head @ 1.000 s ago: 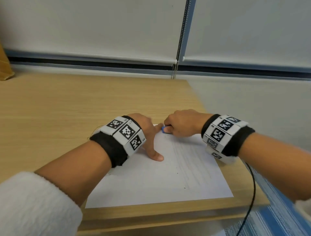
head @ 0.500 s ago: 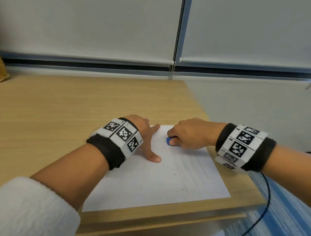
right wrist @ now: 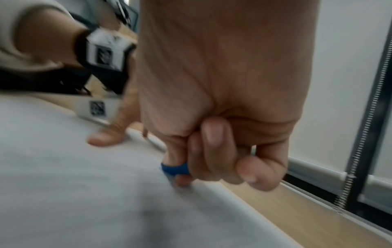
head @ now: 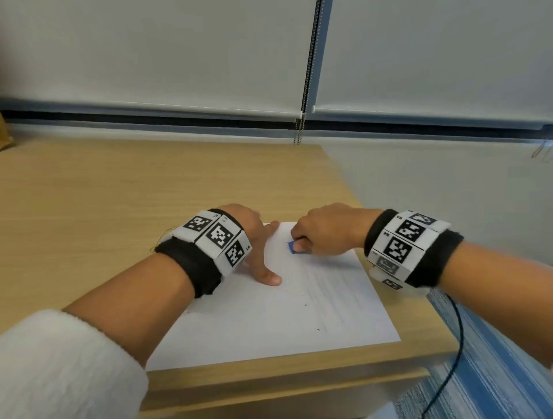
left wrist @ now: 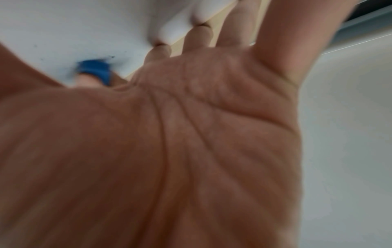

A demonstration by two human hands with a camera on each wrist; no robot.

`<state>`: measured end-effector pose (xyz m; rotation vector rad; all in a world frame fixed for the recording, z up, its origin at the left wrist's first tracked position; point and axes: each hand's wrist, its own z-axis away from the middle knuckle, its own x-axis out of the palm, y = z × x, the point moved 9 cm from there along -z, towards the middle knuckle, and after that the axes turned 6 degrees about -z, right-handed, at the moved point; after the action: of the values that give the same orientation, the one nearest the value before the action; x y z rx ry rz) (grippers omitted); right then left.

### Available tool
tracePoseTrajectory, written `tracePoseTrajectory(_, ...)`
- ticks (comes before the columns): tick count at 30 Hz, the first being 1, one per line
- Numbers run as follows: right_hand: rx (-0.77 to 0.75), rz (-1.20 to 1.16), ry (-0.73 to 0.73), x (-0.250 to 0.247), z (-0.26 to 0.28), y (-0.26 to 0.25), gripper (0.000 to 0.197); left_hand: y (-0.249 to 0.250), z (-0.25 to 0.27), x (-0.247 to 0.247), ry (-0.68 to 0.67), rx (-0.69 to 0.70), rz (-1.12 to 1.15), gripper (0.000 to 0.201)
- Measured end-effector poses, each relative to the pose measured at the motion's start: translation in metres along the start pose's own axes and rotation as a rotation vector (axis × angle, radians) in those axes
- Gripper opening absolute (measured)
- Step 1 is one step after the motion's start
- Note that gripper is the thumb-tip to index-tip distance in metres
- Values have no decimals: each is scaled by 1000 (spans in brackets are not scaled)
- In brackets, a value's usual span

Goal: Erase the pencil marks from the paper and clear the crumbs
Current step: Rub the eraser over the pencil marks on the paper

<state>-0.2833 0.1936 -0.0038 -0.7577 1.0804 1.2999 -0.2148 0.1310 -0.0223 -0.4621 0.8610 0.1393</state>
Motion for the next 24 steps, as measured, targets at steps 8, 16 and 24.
tracePoseTrajectory(8, -16, -50, -46, 7, 4, -3, 29, 0, -1, 0, -10, 0, 0, 122)
tracePoseTrajectory(16, 31, -91, -46, 8, -2, 8, 30, 0, -2, 1, -8, 10, 1, 122)
tracePoseTrajectory(24, 66, -72, 16, -5, -11, 13, 35, -3, -2, 2, -1, -2, 13, 121)
